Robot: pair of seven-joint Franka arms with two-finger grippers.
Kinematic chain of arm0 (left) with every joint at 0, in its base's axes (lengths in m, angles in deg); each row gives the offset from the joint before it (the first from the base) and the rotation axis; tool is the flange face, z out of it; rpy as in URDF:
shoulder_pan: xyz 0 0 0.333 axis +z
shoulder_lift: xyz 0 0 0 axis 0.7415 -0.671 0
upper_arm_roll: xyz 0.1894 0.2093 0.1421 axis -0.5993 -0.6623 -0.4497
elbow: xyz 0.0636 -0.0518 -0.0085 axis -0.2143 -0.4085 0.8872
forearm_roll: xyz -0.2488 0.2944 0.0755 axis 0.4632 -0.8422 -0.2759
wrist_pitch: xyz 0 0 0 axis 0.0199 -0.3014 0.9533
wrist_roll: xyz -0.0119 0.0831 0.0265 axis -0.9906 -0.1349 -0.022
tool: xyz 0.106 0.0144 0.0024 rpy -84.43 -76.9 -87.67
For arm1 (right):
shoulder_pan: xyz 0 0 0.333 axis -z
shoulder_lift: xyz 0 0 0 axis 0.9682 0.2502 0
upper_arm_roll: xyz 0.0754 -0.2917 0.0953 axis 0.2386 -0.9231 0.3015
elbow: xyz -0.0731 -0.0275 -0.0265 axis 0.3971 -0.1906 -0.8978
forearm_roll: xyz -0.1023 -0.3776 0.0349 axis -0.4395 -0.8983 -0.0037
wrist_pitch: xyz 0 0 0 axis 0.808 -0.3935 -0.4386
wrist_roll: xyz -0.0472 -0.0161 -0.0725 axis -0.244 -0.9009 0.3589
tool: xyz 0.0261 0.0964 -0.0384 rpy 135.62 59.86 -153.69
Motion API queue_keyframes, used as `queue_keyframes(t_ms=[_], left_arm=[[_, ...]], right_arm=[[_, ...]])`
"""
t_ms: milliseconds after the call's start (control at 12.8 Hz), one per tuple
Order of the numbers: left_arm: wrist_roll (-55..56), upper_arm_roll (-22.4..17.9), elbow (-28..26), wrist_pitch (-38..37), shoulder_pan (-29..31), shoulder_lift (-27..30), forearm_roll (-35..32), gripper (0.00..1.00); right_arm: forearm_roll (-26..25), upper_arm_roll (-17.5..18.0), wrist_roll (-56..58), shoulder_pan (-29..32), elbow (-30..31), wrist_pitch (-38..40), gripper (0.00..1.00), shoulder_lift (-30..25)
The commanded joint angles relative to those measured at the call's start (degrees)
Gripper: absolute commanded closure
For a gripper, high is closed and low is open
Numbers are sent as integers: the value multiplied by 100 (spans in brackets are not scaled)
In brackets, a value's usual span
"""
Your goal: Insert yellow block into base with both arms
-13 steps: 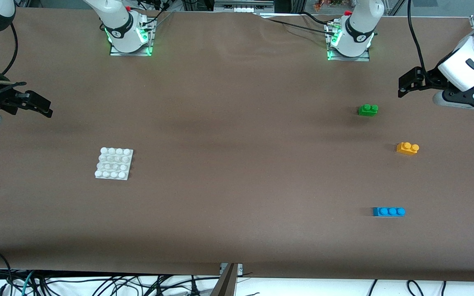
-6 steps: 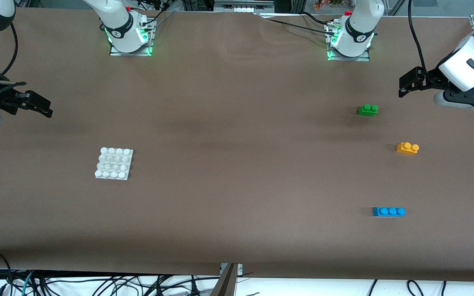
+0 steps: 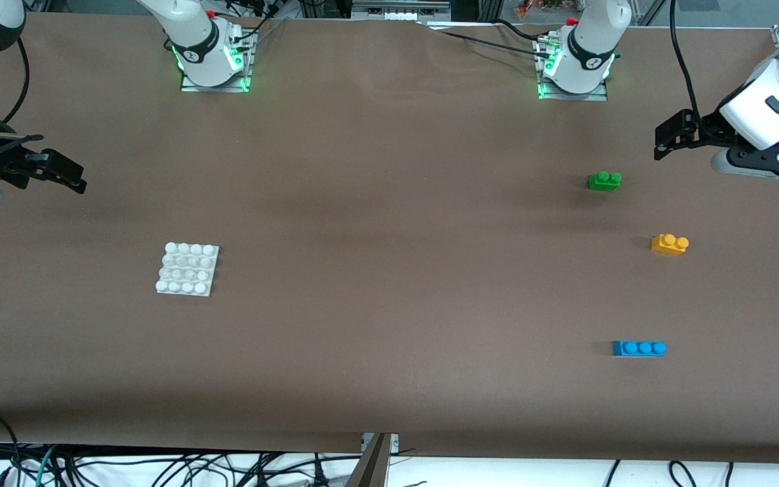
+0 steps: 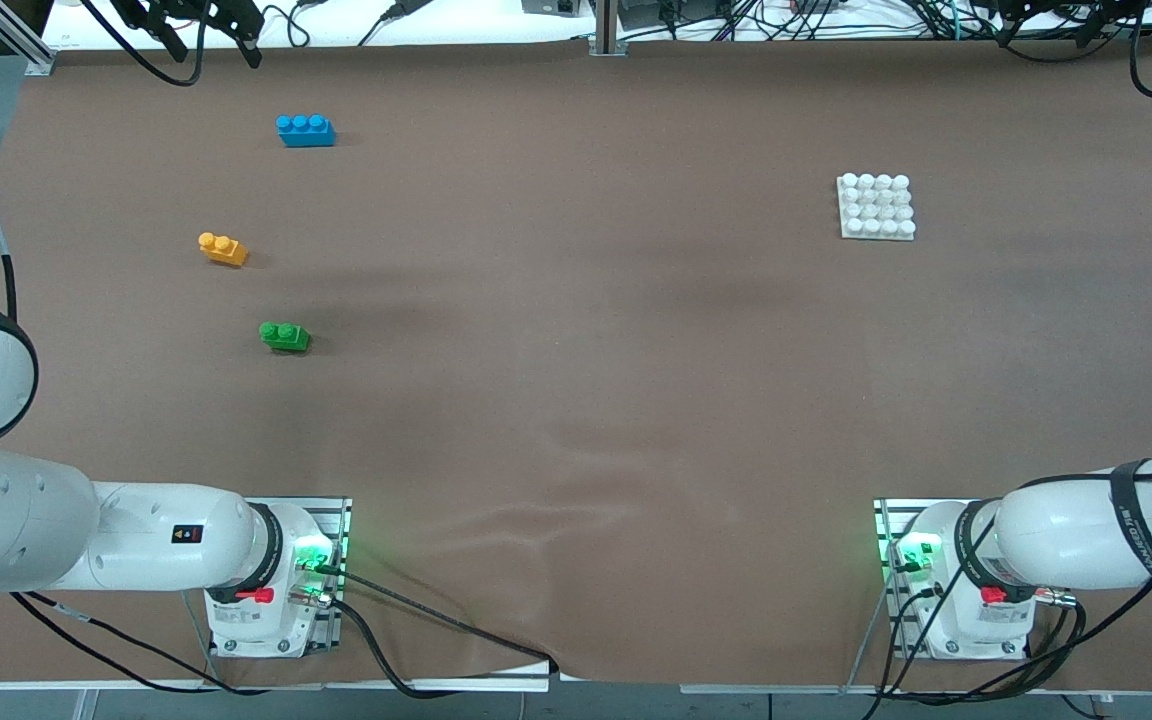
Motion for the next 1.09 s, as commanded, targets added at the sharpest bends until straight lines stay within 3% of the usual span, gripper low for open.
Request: queue_keyframes(t_ms=[0, 1015], left_arm=[[31, 29, 155, -125, -7, -32, -118, 0], [49, 12, 164, -116, -16, -32, -74, 0]], right_arm=[[5, 18, -50, 32, 10, 69, 0, -81], [-21, 9, 90, 50, 10, 69, 0, 59]])
